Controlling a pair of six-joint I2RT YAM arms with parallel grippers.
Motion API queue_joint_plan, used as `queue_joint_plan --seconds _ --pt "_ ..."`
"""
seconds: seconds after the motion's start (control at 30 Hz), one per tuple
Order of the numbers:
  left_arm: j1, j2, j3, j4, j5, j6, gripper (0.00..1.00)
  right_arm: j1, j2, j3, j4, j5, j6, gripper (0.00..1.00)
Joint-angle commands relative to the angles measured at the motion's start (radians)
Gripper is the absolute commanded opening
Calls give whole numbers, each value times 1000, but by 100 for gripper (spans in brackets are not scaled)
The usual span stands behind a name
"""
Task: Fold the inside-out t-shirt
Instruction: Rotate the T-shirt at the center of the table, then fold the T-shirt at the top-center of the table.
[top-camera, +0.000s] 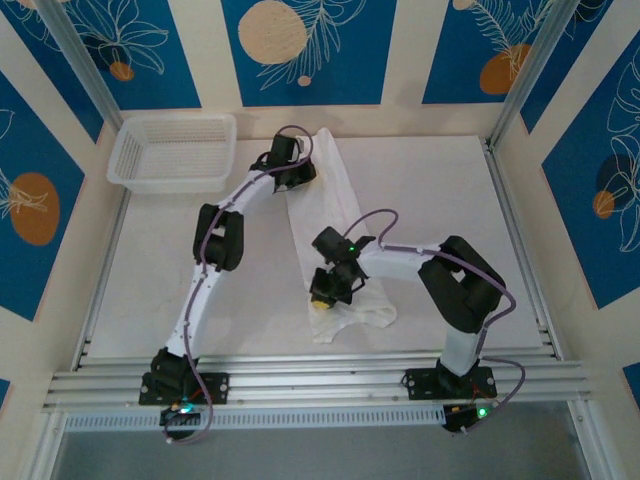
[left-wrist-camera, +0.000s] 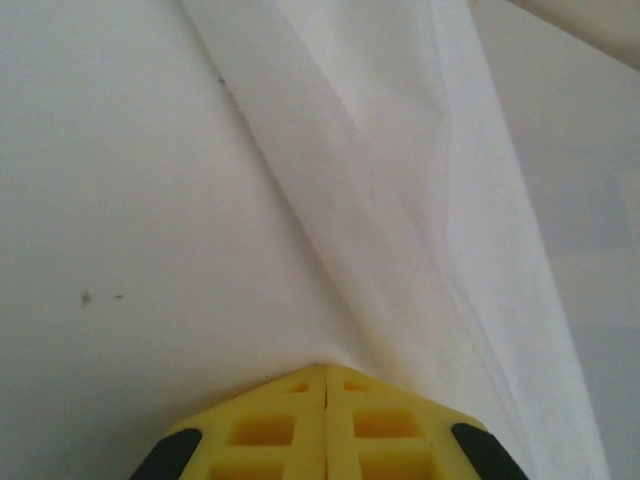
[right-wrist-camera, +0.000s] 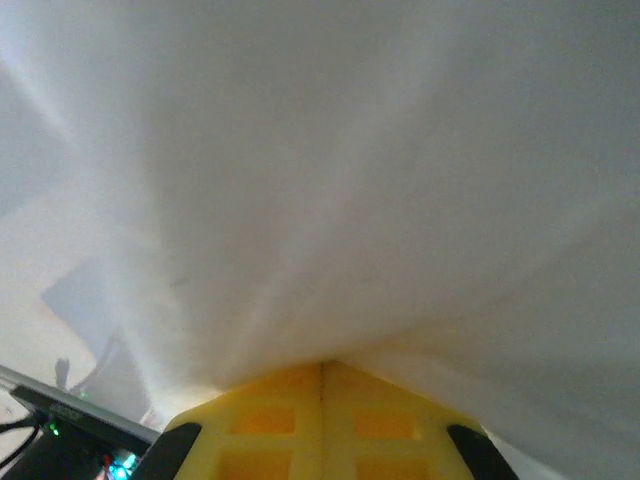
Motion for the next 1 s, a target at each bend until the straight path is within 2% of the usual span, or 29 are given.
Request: queue_joint_plan --seconds 0.0,0.13,0.2,0.23,0.3,0.33,0.37,0.43,0.47,0.53,0.73,0.97 --pt "10 2 37 33 41 31 9 14 -48 21 -72 6 -32 0" --pt "13 -79 15 9 64 47 17 -3 -267 -66 -65 111 -50 0" --pt "11 -178 -89 63 92 32 23 -55 -390 -147 -71 175 -68 0" --pt "10 -254 -193 134 99 17 28 -108 -455 -196 -75 189 -85 3" --pt "10 -399 -383 247 99 -10 36 -250 -560 -301 -48 147 -174 13" --pt "11 -487 -473 278 94 -16 38 -329 -608 -349 -37 110 -231 22" --pt "9 -560 -557 298 91 -26 40 -416 -646 -388 -39 68 -284 35" --pt "7 -685 -708 316 95 -40 41 -541 -702 -439 -21 -41 -397 48" --pt "4 -754 -796 324 95 -46 42 -586 -716 -450 -27 -72 -435 53" --pt "-7 -871 -955 327 88 -46 42 -638 -698 -453 -43 -120 -493 55" --pt "-66 -1163 -1325 237 92 -30 43 -655 -562 -498 39 -207 -497 55" --pt "-149 -1381 -1567 133 37 -62 44 -600 -497 -533 92 -250 -460 54"
